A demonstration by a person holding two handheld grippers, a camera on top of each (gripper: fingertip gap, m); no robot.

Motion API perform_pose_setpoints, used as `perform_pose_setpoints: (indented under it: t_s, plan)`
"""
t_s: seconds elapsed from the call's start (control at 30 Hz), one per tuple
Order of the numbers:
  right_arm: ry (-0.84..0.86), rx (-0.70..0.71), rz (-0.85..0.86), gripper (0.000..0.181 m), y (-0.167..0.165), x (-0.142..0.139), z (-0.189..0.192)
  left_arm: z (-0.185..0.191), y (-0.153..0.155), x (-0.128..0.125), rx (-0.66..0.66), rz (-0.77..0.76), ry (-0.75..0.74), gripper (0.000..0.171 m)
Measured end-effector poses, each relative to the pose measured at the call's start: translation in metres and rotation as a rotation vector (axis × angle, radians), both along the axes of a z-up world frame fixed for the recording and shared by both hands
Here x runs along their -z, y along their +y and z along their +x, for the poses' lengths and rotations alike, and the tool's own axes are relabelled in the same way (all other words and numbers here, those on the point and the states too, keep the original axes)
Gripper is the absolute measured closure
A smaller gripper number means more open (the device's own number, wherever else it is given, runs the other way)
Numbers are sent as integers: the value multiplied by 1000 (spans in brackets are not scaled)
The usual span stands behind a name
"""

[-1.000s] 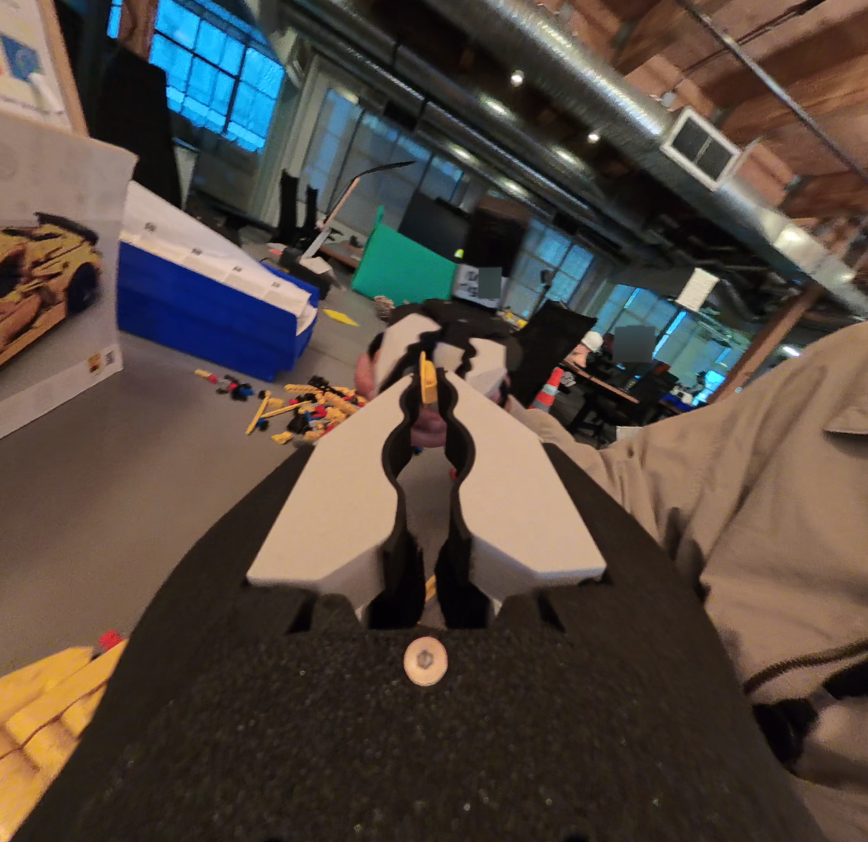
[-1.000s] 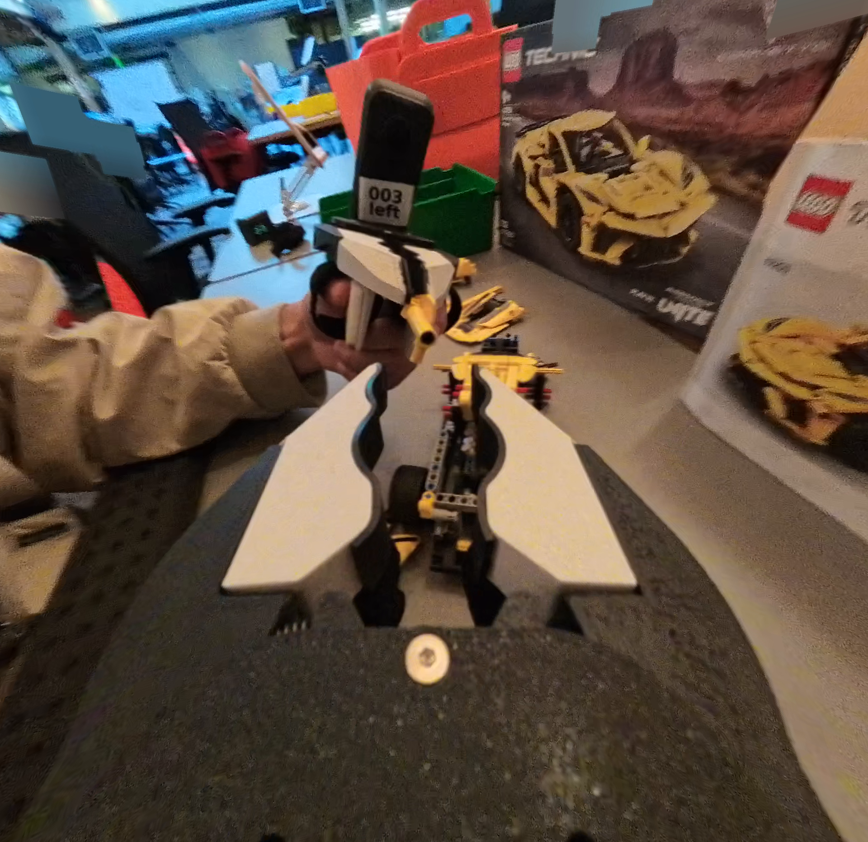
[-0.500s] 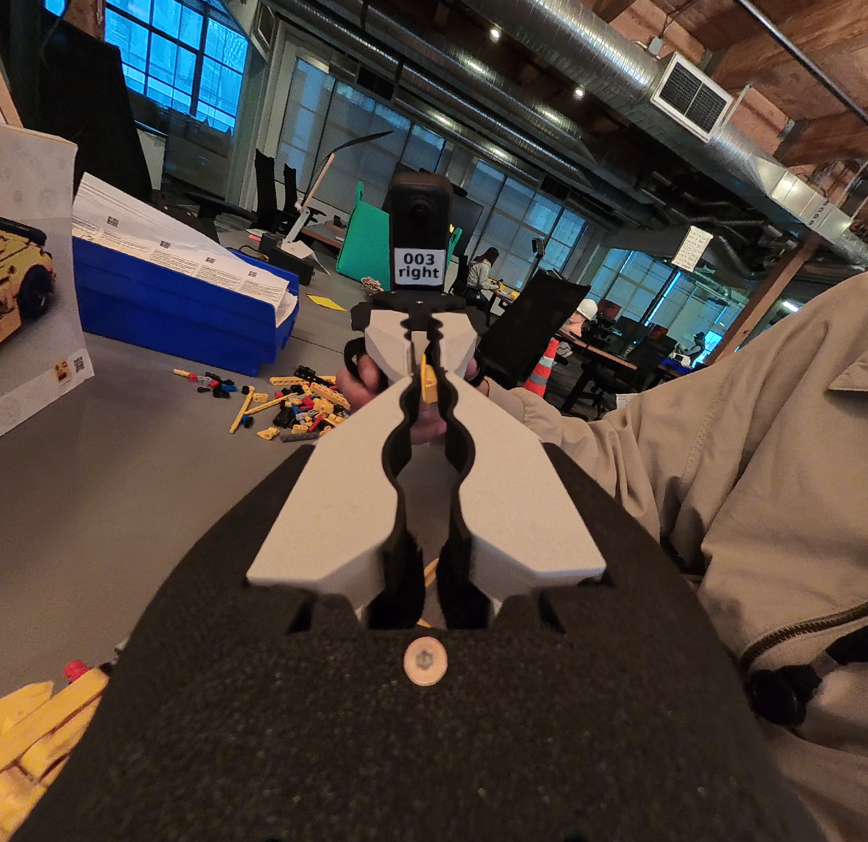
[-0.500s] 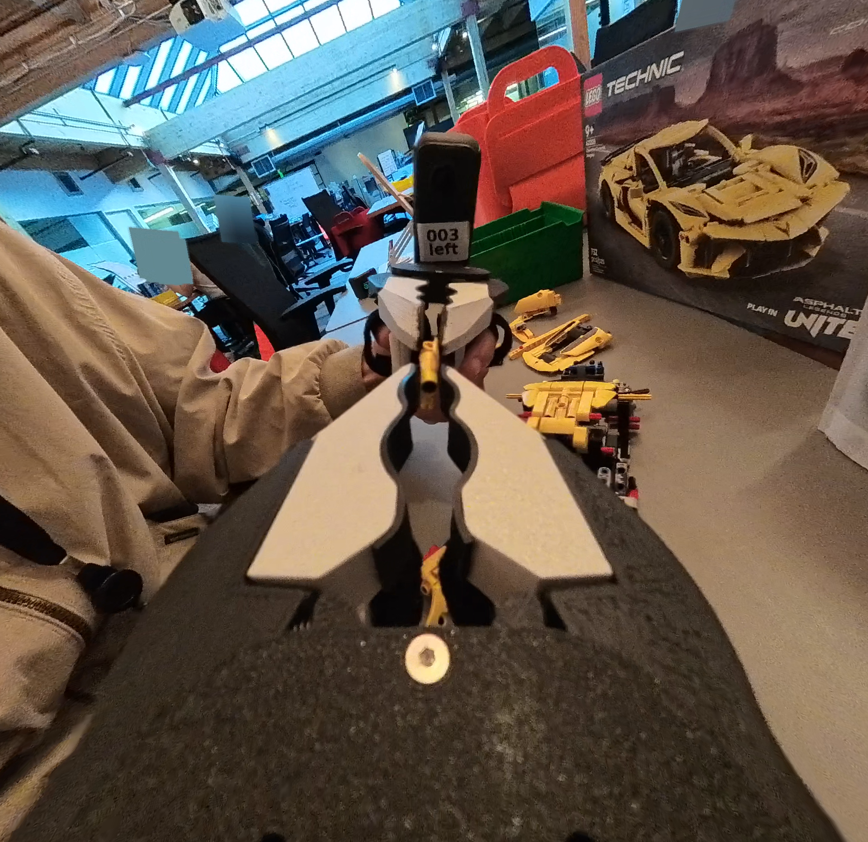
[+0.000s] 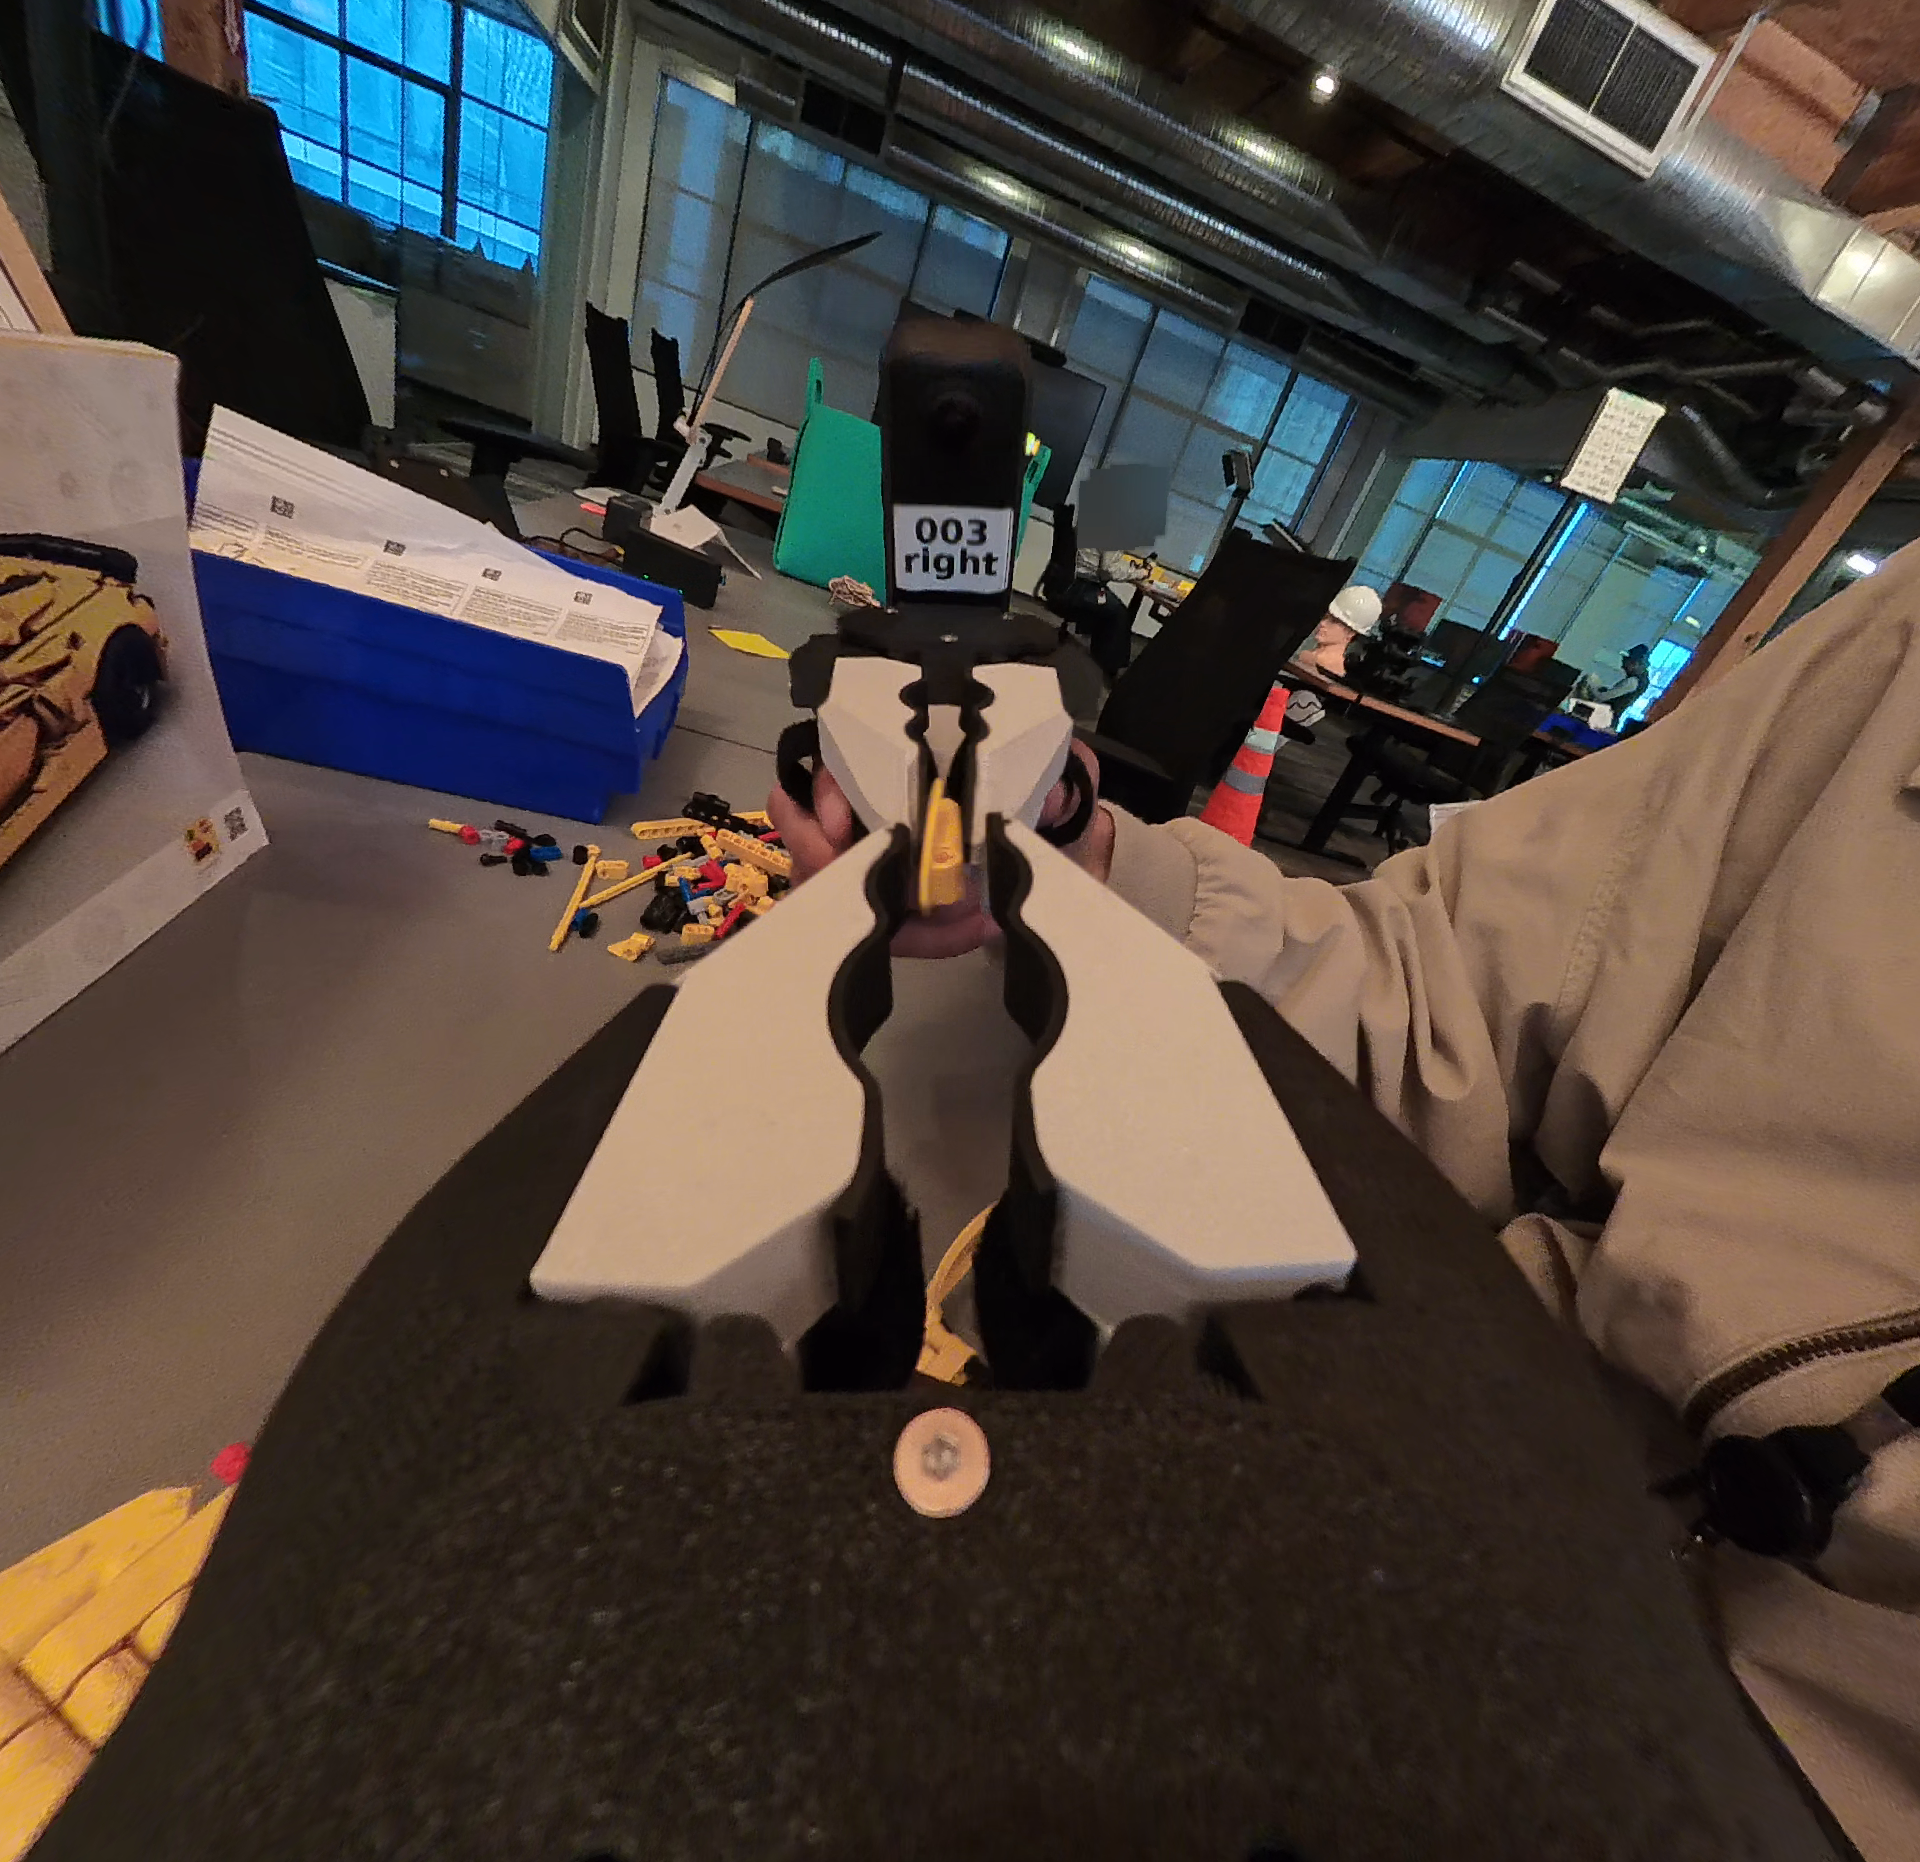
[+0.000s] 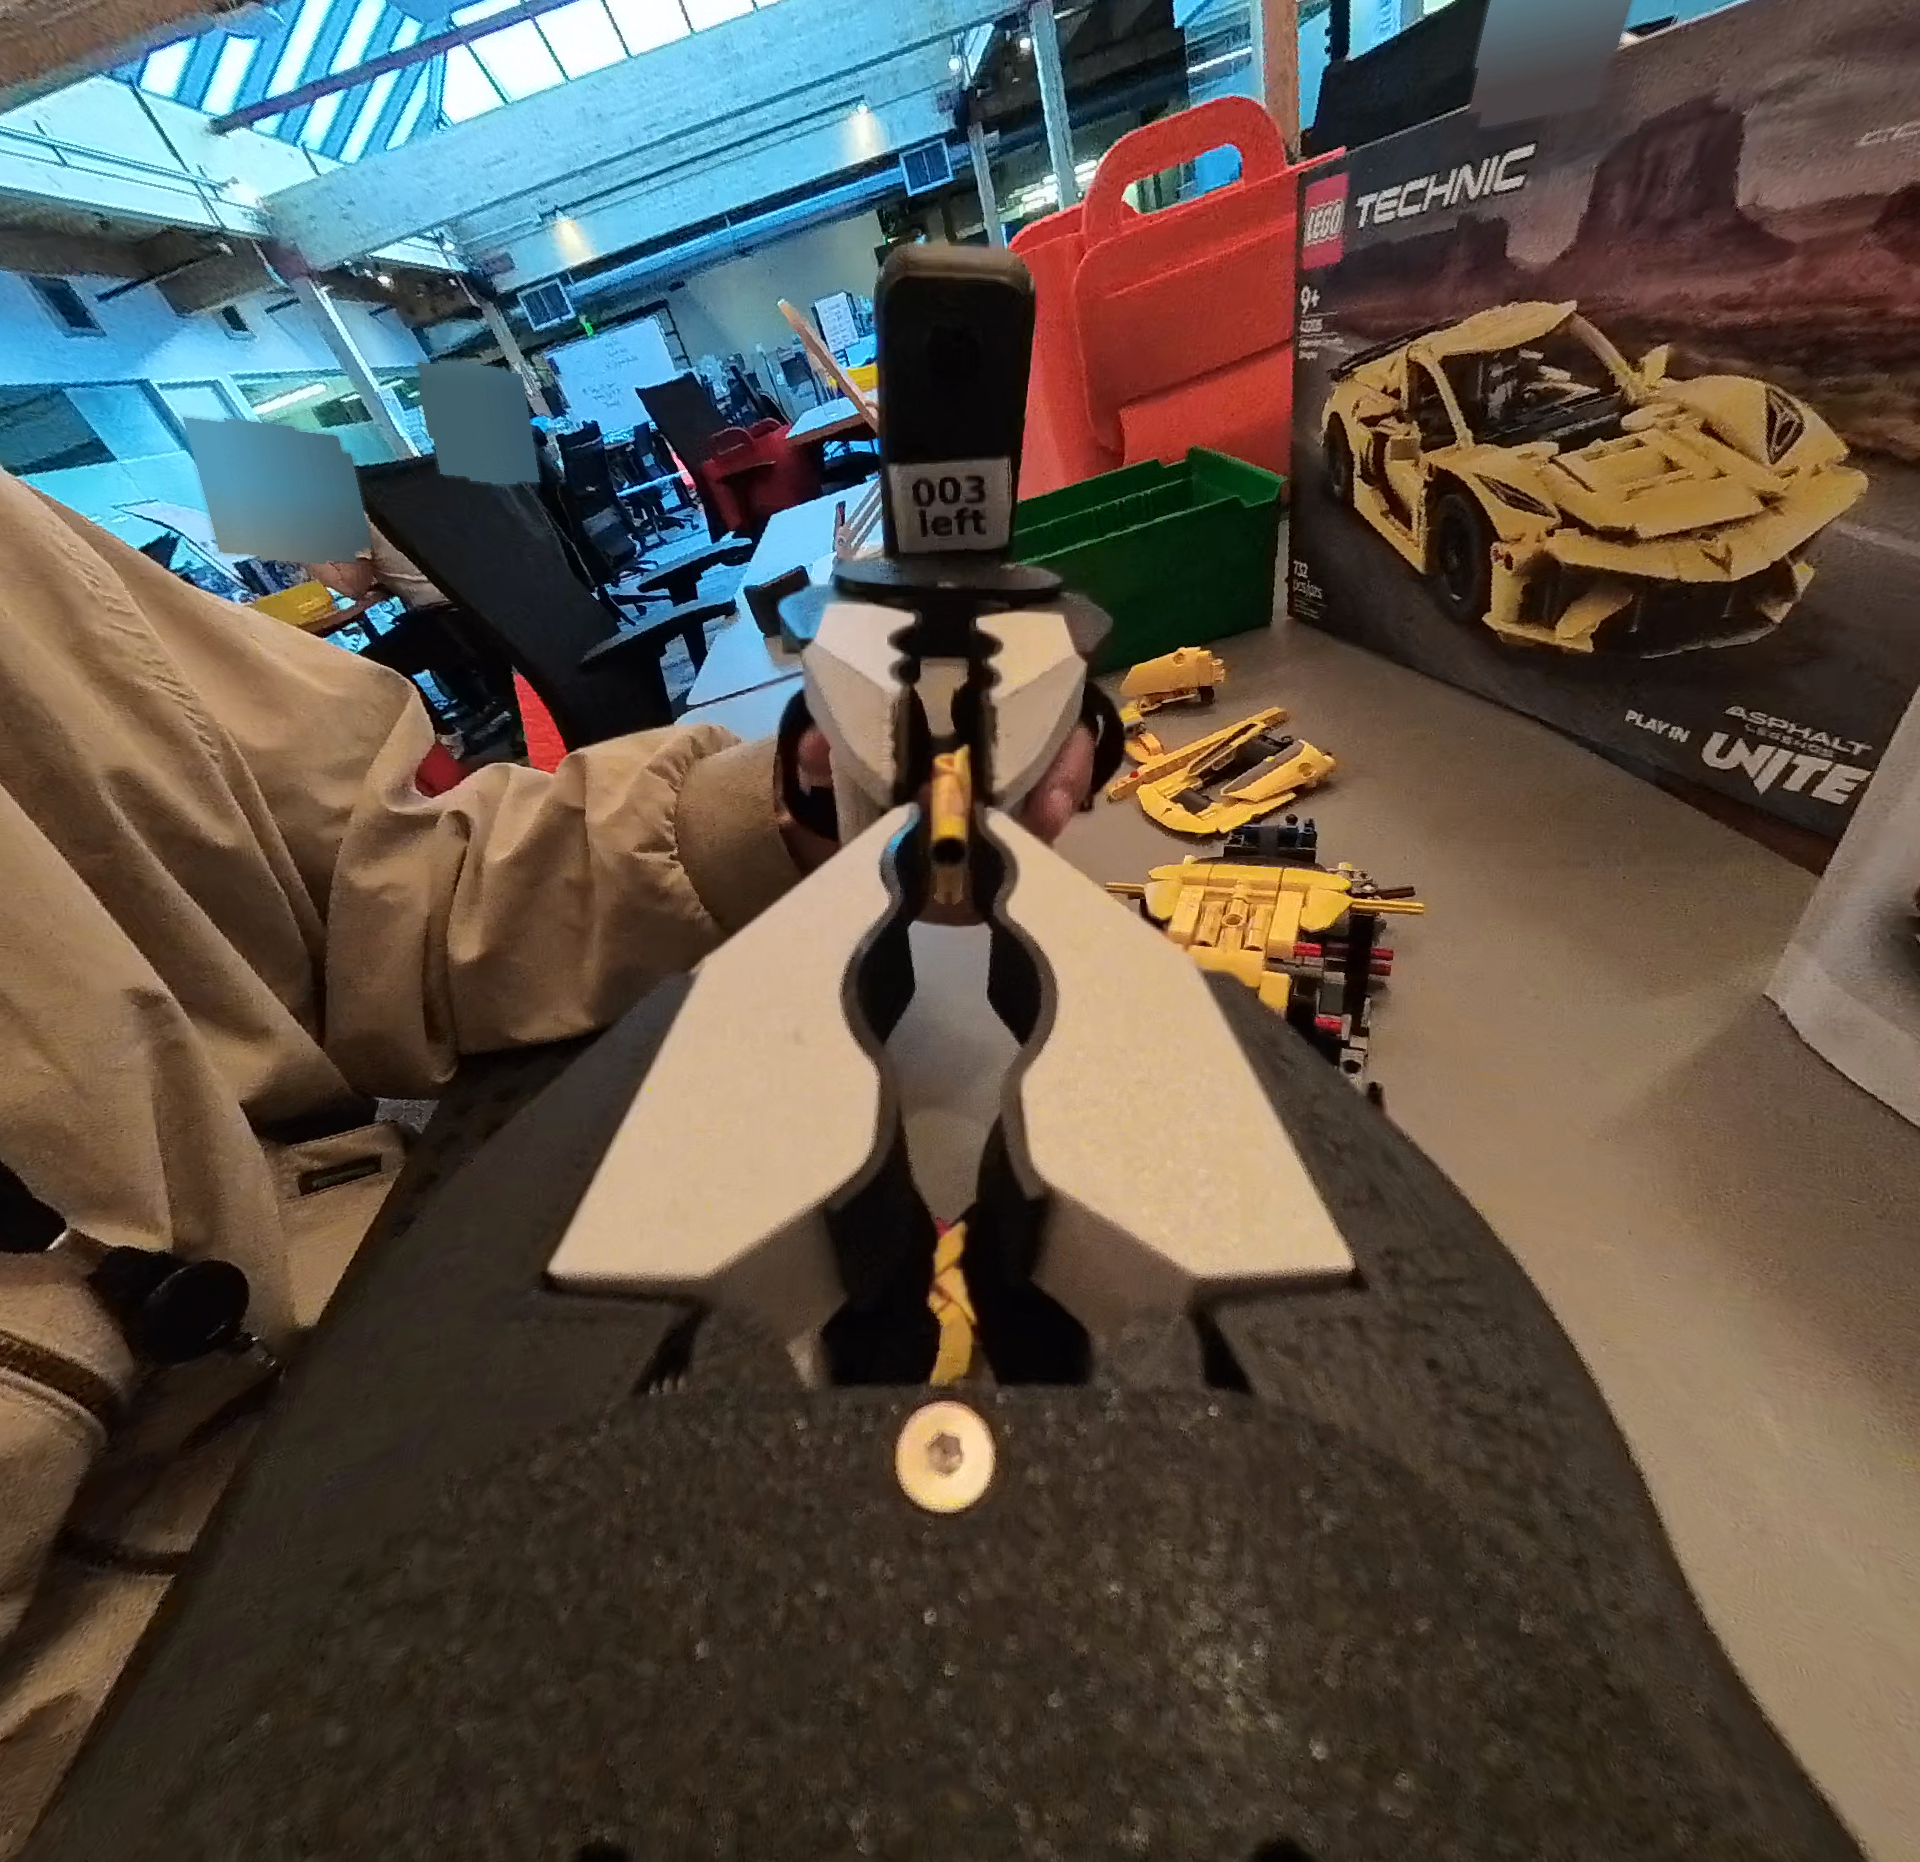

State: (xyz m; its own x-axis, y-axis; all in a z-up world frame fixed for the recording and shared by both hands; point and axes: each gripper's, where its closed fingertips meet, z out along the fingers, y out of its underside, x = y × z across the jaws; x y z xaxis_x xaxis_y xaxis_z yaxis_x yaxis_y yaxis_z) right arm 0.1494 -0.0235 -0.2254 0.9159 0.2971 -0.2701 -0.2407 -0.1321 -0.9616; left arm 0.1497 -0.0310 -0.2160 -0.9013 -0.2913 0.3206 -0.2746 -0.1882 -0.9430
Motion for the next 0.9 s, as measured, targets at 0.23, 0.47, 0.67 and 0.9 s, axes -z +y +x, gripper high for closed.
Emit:
perform_pose_setpoints:
  t_s: [0.23,0.47,0.67,0.9]
  plan:
    - [12,3,0,175,-2,0,2,3,1,1,-14,-19,4,166]
    - [58,-33,43,176,-2,-8,-3,-2,1,-4,-20,28,-82,166]
    - [39,-82,-20,176,3,8,-4,-4,7,12,-19,204,-108,166]
    - [7,-98,-57,175,-2,10,-2,-8,12,16,-5,243,-121,166]
